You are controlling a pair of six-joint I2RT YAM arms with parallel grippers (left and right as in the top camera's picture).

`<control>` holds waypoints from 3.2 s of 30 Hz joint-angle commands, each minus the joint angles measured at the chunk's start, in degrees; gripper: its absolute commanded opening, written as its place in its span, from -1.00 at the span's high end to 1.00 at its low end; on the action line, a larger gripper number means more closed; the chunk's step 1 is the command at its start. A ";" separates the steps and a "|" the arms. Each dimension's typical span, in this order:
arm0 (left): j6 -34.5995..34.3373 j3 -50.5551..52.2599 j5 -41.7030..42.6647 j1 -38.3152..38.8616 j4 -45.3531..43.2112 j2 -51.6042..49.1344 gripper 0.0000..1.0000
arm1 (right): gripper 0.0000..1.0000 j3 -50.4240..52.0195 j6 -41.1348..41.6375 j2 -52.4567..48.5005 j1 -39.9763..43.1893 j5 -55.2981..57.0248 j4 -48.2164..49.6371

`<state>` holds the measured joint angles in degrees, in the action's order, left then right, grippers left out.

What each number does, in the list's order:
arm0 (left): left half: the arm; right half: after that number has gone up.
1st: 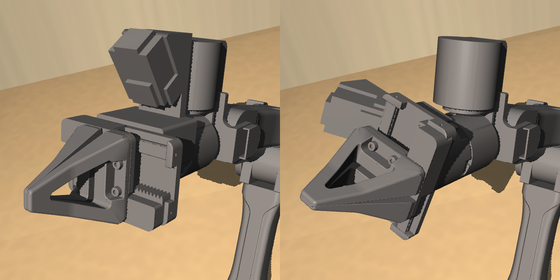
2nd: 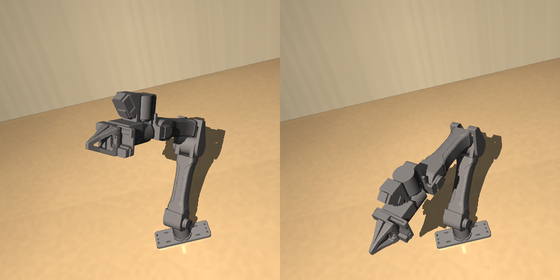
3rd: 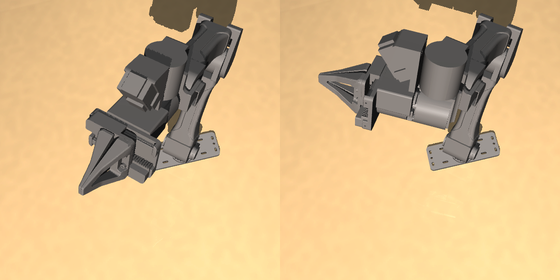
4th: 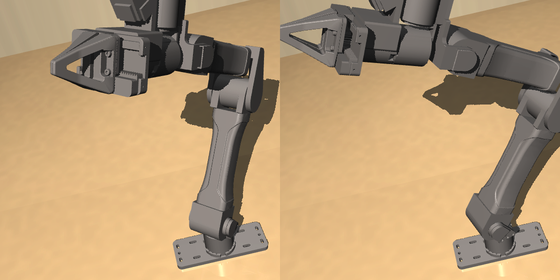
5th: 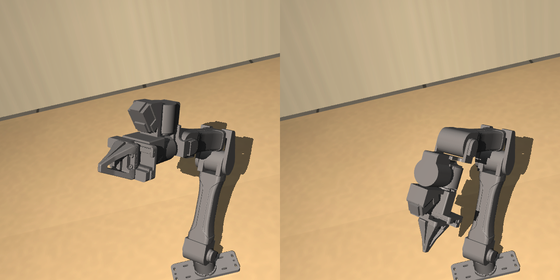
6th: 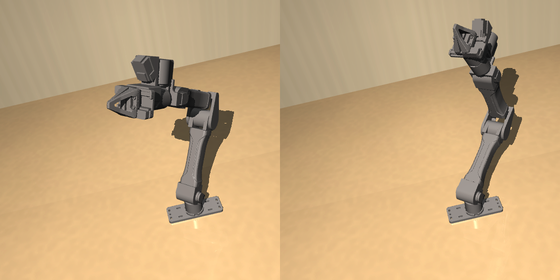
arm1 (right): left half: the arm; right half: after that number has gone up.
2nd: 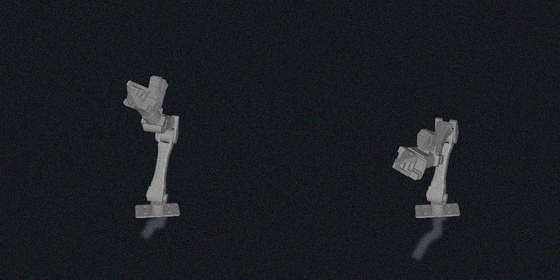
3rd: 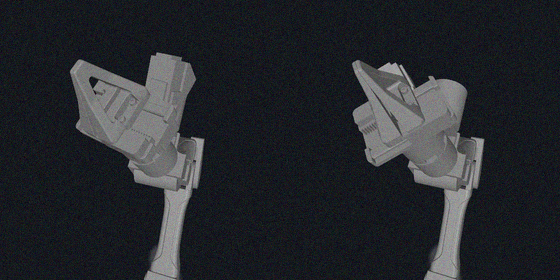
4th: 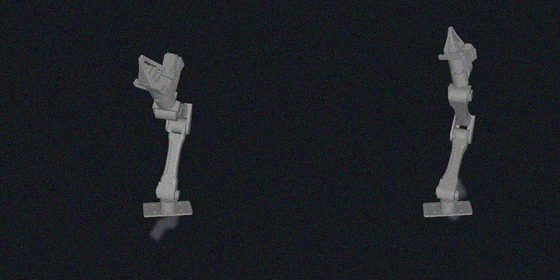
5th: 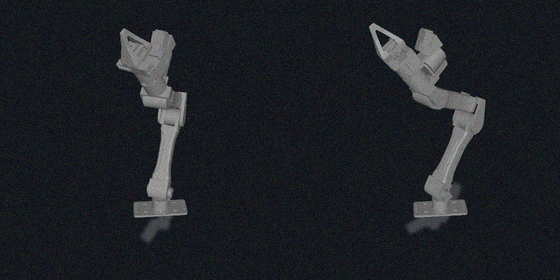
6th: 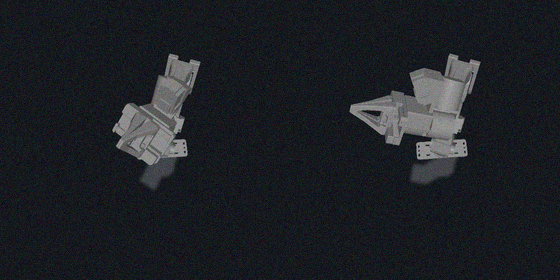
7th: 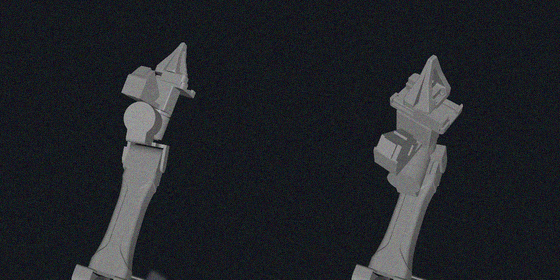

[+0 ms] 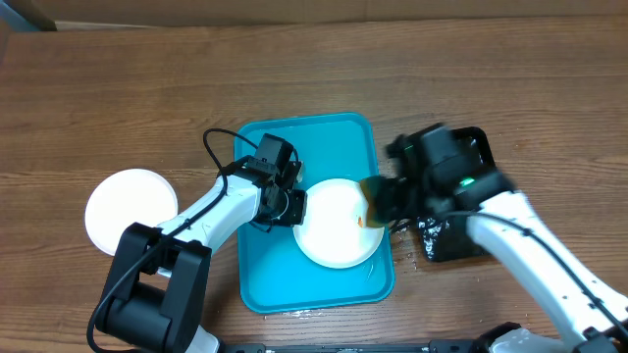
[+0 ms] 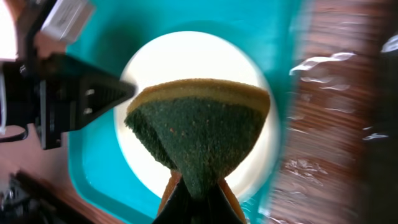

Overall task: Clean dirty plates on tray and stack at the side
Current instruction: 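Scrub the white plate with the sponge in the right gripper, then return the sponge to the black tray with the right gripper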

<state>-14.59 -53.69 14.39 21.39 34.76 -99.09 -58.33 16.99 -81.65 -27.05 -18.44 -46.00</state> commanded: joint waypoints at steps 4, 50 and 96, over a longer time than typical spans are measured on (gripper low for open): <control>-3.74 1.09 1.79 -0.31 1.49 0.48 0.92 | 0.92 2.14 3.80 -6.12 -9.31 4.76 9.88; -5.09 -0.04 -8.44 -6.03 7.04 0.63 0.92 | 0.92 -4.96 19.52 -14.10 -4.90 37.03 -7.76; 3.96 -1.64 -1.51 -3.91 2.80 0.44 0.92 | -0.82 -7.54 9.53 15.91 27.56 15.74 -16.72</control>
<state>-12.21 -54.41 12.51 16.91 36.27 -98.37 -65.12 26.76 -68.16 -0.73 -1.74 -61.80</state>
